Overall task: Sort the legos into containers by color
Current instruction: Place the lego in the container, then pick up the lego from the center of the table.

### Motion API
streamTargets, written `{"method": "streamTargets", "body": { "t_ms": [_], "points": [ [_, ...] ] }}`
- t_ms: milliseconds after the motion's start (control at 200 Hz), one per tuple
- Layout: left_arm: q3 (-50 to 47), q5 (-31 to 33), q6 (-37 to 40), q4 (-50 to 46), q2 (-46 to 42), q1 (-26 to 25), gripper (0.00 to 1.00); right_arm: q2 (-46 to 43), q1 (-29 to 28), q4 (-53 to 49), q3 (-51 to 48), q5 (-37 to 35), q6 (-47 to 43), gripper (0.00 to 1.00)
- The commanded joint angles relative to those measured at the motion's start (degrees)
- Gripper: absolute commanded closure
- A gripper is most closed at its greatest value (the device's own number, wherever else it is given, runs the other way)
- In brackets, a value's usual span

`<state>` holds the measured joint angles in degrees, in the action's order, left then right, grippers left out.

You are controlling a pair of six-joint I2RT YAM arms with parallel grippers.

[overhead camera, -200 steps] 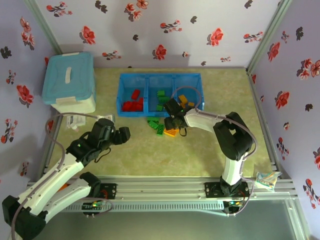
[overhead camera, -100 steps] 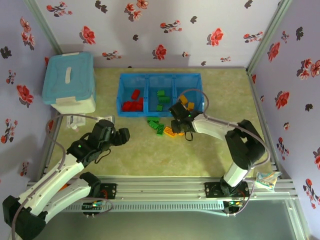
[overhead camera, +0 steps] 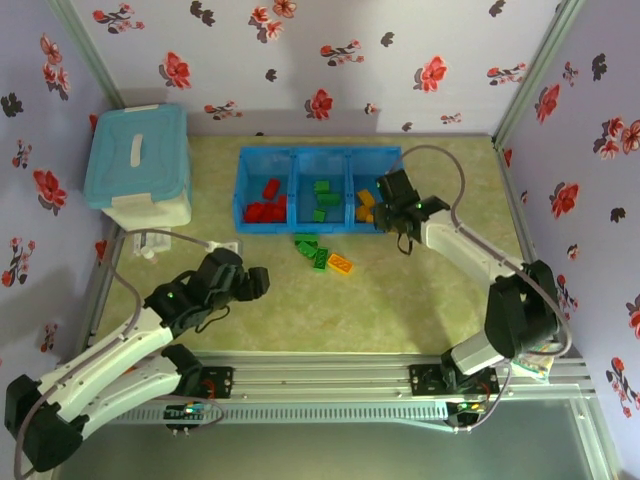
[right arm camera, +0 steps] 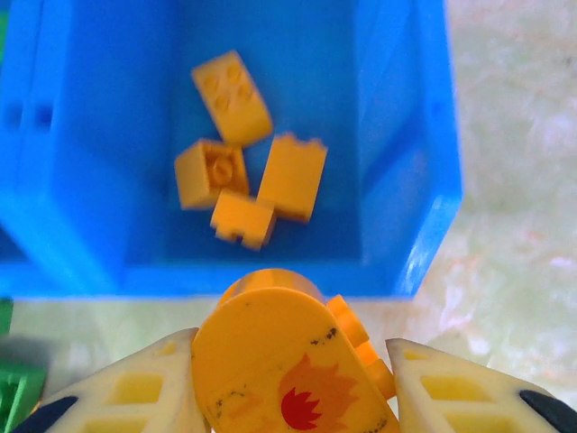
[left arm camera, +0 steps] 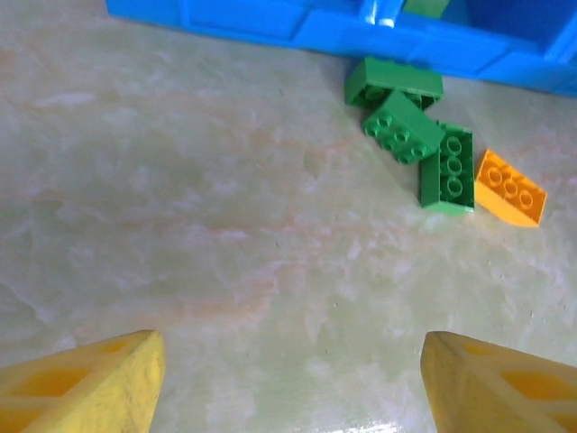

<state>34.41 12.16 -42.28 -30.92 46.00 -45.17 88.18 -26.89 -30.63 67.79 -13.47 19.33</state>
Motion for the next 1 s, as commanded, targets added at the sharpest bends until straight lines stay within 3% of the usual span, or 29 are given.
{"method": "streamTargets", "body": {
  "t_ms": [0,265,305,350,435,775,995],
  "points": [
    [-1.48,2.66,-3.69,0.51,-0.3,-2.58,0.25,4.9,2.09,-2.83,7.03,1.24,-3.81,0.66],
    [-0.48,5.39,-6.21,-0.56,0.45,-7.65,0.25,18.46,4.57,-7.21,21.33,3.49,-5.6,0.67],
    [-0.18,5.95,-6.39,-1.0,0.75,-8.26,0.25,19.58,4.53,-8.0,23.04,3.95,-5.63,0.57],
    [0.03,6.53,-6.64,-1.32,1.0,-8.76,0.26,19.61,4.57,-7.67,23.79,5.29,-5.28,0.33],
    [0.11,6.78,-7.1,-1.04,1.32,-9.3,0.26,17.22,4.31,-5.11,22.06,5.91,-4.33,0.25],
    [1.99,5.87,-5.53,3.15,8.01,-9.48,0.25,4.77,3.05,1.14,6.03,7.27,-2.05,0.25],
    [3.37,5.12,-4.57,6.11,12.79,-9.52,0.24,-1.79,-0.62,5.26,-4.38,12.86,-1.49,0.27]
  ]
}}
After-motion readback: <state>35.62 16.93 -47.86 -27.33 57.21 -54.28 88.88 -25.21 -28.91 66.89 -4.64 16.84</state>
